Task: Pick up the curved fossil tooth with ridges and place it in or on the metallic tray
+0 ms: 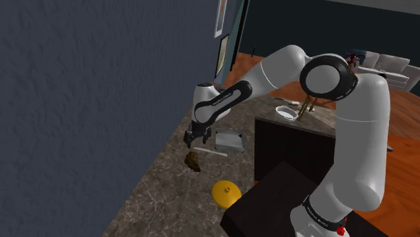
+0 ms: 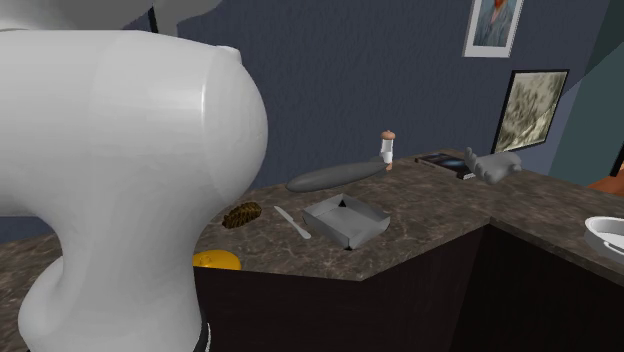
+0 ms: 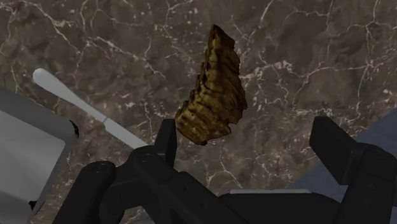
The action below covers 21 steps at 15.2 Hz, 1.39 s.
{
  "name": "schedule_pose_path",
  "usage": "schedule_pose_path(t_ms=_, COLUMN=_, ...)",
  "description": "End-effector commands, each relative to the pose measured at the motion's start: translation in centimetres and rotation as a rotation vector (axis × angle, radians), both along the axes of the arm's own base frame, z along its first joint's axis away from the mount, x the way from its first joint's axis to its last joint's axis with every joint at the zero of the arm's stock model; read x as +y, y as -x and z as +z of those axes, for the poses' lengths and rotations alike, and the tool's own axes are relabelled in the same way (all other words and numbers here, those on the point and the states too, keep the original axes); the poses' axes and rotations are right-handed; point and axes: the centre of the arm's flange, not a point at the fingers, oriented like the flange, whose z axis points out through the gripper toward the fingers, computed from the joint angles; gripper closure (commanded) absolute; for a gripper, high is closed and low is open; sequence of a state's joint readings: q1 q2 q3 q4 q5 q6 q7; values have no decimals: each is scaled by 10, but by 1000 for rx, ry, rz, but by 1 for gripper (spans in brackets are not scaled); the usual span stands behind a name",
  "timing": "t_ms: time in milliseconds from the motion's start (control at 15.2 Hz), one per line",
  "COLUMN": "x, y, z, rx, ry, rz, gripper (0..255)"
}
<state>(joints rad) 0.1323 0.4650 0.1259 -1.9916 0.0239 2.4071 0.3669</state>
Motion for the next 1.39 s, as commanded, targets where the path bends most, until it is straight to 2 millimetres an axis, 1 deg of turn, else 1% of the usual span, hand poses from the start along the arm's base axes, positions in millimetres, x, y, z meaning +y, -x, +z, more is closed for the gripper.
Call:
schedule_pose_path(t_ms=0, x=8, y=-14, z=-22, rx=10, ry=-6, rz=-14, gripper=0)
schedule_pose_path(t_ms=396, x=37, y=-53, z=-86, rx=39, ry=-25, rz=-54, gripper=0)
schedule_pose_path(t_ms=462, x=39, y=-56, z=-92, rx=42, ry=-26, rz=-58, gripper=0)
schedule_pose_path(t_ms=924, x=42, y=-53, z=-128, rx=42, ry=-26, rz=-58, gripper=0)
schedule_pose_path(t_ms=990, x=43, y=-52, z=-131, rx=42, ry=-26, rz=-58, gripper=0)
schedule_pose_path(t_ms=1320, x=43, y=-52, z=-131, rx=42, ry=-26, rz=-58, gripper=0)
